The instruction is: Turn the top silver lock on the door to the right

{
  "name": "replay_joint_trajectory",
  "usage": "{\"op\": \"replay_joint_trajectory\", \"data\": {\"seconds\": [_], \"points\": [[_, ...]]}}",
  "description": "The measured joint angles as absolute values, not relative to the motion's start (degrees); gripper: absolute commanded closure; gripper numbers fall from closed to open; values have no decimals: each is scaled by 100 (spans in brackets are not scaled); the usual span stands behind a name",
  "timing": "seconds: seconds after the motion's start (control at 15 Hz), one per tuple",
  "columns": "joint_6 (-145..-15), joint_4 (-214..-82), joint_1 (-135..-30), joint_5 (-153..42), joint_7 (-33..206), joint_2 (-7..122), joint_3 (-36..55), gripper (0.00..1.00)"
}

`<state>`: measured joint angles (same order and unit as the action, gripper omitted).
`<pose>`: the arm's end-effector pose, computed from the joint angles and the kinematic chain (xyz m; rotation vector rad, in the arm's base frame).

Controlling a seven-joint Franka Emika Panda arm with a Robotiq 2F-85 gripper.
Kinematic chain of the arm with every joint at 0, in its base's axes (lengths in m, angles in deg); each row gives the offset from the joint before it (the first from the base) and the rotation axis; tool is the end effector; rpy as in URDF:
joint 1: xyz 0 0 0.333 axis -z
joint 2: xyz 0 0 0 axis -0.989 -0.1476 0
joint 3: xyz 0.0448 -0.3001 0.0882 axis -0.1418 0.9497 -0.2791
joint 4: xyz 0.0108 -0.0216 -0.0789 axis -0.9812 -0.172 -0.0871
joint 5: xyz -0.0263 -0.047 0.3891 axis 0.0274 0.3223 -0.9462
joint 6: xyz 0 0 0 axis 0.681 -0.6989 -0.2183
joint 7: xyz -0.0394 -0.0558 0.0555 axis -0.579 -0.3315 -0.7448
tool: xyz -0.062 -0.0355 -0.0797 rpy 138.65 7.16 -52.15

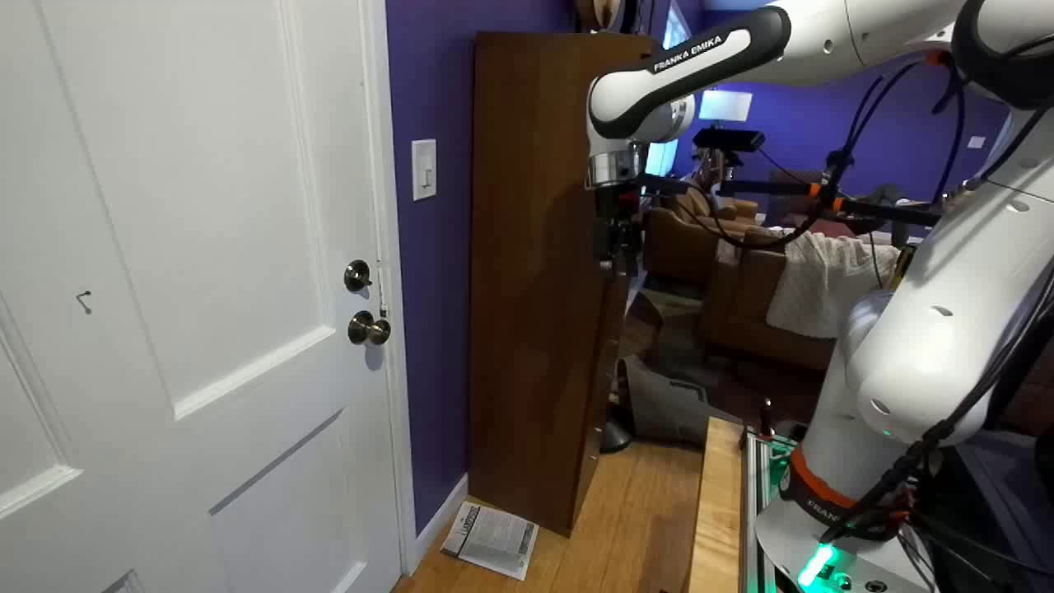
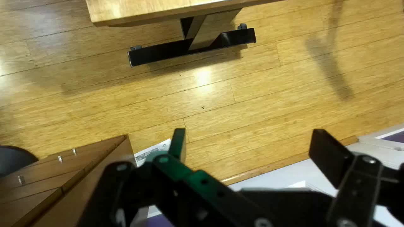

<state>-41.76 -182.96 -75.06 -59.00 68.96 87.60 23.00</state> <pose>0.4025 -0.1846 0.4475 -2.9191 0.2718 0.4036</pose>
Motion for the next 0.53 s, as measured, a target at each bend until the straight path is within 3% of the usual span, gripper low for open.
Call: {"op": "replay_joint_trajectory", "data": {"seconds": [0.53], "points": [[-4177, -18295, -7444, -5900, 6896, 8759, 2215, 0]]}}
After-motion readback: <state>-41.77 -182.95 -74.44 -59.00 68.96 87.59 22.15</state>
